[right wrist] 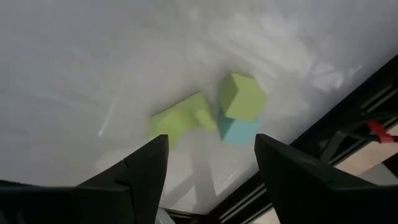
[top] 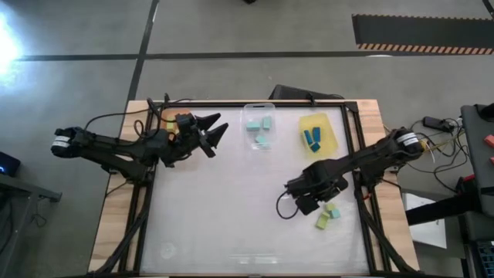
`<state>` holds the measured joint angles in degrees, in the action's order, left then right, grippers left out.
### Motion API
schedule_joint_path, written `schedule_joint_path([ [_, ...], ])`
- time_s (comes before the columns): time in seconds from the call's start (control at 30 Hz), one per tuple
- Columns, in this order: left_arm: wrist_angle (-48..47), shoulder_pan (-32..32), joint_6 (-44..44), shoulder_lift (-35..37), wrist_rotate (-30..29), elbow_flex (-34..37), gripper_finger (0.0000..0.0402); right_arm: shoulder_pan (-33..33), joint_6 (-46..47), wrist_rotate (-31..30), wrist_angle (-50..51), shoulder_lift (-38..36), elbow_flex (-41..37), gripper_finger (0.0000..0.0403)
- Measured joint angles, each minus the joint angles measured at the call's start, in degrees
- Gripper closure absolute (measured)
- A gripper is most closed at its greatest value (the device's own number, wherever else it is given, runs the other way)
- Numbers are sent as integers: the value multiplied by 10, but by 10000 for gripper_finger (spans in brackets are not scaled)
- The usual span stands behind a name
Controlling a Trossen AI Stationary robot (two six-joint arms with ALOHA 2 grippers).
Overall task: Sort & place blocks by color
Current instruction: Put the light green block into the orange bin
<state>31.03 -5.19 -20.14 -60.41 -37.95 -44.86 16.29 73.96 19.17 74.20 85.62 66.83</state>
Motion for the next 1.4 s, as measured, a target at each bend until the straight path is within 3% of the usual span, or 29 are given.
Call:
schedule_joint_path([
  [0.57,-3,0,0,-3,0,0,114,0,81,19,-188,-95,-232,172],
  [0.87,-2,2,0,-3,0,0,114,0,86,21,-240,-86,-262,184],
  [1.17,-2,11,0,-3,0,0,114,0,85,22,-241,-86,-262,285],
  [1.4,-2,12,-1,-3,0,0,114,-5,85,1,-232,-115,-255,285],
])
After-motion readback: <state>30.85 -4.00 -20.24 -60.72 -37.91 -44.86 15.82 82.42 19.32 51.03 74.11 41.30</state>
